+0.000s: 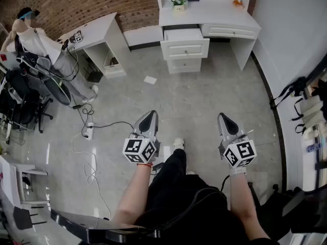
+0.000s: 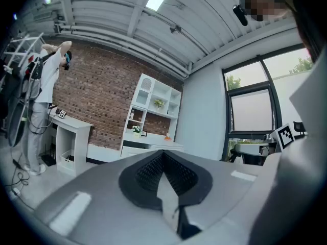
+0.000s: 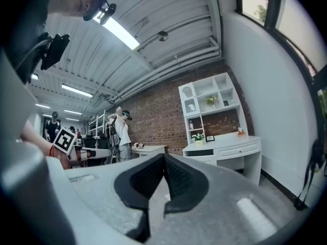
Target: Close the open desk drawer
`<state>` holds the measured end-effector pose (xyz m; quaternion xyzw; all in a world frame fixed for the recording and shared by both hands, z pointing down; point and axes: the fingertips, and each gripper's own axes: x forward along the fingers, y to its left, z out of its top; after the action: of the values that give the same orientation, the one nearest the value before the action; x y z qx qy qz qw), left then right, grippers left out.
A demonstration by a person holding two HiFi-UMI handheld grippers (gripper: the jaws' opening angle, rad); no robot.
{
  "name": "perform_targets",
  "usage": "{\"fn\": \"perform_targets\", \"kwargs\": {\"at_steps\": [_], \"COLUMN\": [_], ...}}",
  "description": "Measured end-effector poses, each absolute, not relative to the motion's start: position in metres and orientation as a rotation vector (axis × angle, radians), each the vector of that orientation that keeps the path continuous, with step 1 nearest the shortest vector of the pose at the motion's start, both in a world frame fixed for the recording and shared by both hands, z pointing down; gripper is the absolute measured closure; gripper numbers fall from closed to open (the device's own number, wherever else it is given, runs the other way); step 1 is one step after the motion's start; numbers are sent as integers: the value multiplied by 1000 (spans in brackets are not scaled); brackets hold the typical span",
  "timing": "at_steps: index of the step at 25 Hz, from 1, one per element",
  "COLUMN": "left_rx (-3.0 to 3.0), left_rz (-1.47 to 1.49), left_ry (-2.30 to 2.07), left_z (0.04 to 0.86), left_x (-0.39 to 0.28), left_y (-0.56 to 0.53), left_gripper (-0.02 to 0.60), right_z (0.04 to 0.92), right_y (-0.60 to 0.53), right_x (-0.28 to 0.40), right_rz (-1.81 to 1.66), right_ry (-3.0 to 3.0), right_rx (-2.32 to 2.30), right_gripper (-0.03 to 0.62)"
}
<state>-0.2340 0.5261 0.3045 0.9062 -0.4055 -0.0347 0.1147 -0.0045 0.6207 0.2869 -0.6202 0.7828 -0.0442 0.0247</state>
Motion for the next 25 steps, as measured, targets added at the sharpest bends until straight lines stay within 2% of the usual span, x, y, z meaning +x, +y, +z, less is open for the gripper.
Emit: {"fn": "perform_targets", "kwargs": {"at_steps": [25], "left_rx": [2639], "left_rz": [-59], "left_ry": [-1149], "left_z": [318], "left_x": [-156], "left_y": [340], "left_gripper": [578], "right_z": [306], "right_y": [436], "right_x": [68], "right_rz": [-251], "right_ry": [2393], "right_rx": [-1950], "right_gripper": [594]}}
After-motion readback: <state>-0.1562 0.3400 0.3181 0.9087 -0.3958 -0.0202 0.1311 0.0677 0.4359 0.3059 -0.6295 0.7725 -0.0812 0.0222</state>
